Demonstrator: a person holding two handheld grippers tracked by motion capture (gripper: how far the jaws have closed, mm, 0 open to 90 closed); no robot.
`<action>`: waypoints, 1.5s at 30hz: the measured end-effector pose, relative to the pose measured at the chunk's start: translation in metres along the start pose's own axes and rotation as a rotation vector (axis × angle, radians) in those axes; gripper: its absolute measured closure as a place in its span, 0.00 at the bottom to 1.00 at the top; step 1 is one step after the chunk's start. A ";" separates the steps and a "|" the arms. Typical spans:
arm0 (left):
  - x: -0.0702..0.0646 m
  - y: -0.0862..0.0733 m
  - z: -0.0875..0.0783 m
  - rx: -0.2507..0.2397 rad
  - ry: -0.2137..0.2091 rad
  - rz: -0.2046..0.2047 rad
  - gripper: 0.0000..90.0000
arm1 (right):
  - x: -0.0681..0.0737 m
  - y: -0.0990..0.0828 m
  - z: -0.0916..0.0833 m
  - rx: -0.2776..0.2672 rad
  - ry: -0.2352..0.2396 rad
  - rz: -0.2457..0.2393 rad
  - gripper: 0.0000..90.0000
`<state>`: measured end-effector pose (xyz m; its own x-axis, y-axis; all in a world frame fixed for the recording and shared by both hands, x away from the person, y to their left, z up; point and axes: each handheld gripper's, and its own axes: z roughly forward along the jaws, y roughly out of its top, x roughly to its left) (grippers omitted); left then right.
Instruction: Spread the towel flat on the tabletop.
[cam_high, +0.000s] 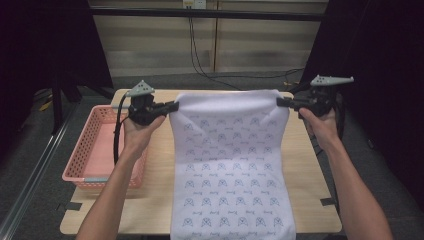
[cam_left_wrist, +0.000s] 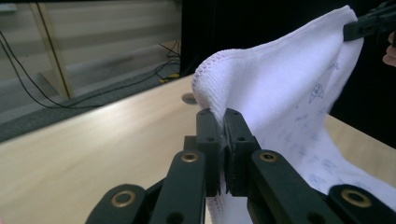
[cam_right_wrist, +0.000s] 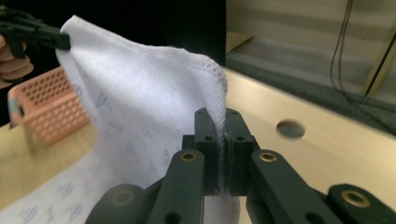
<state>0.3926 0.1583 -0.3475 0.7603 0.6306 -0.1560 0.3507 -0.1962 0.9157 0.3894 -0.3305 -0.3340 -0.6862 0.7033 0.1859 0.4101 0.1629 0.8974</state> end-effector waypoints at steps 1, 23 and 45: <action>-0.005 -0.007 0.000 0.022 -0.002 0.009 0.96 | 0.003 -0.008 -0.004 0.013 0.011 0.004 0.96; -0.093 -0.152 -0.042 0.276 -0.152 -0.109 0.96 | 0.088 -0.180 -0.060 0.282 0.138 0.149 0.96; -0.087 -0.182 -0.013 0.460 -0.101 -0.142 0.96 | 0.101 -0.209 -0.030 0.491 0.044 0.122 0.97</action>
<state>0.2552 0.1491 -0.4957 0.7290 0.6034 -0.3232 0.6422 -0.4394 0.6280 0.2167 -0.3144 -0.4913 -0.6358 0.7095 0.3039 0.7157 0.3945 0.5763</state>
